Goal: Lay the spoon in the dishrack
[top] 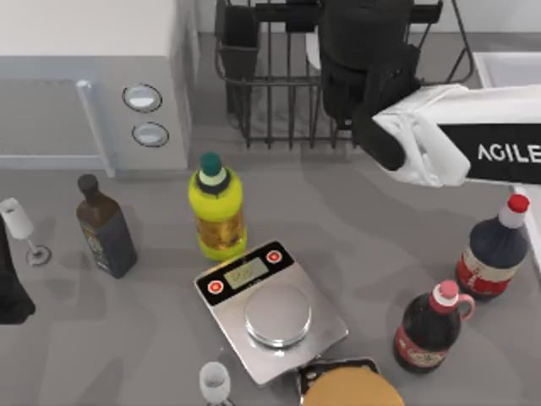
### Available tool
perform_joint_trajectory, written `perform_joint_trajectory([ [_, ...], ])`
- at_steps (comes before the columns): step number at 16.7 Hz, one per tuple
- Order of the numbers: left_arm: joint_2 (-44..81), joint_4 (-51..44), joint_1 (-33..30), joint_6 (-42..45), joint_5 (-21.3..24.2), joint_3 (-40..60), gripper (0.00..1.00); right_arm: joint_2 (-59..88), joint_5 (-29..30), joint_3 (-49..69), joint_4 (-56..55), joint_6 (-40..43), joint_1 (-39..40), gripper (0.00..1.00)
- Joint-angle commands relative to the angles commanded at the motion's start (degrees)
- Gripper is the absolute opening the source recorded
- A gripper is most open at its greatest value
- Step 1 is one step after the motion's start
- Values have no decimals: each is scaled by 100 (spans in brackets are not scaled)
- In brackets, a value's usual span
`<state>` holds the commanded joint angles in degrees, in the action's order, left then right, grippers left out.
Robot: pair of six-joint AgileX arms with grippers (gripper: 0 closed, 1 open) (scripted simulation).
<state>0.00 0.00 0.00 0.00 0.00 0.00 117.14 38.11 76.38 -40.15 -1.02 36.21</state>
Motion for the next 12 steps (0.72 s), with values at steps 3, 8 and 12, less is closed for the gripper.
perform_joint_trajectory([
  [3,0,0,0,0,0,0,100,0,0,0,0,0,0,45],
  [8,0,0,0,0,0,0,100,0,0,0,0,0,0,83],
  [12,0,0,0,0,0,0,100,0,0,0,0,0,0,100],
])
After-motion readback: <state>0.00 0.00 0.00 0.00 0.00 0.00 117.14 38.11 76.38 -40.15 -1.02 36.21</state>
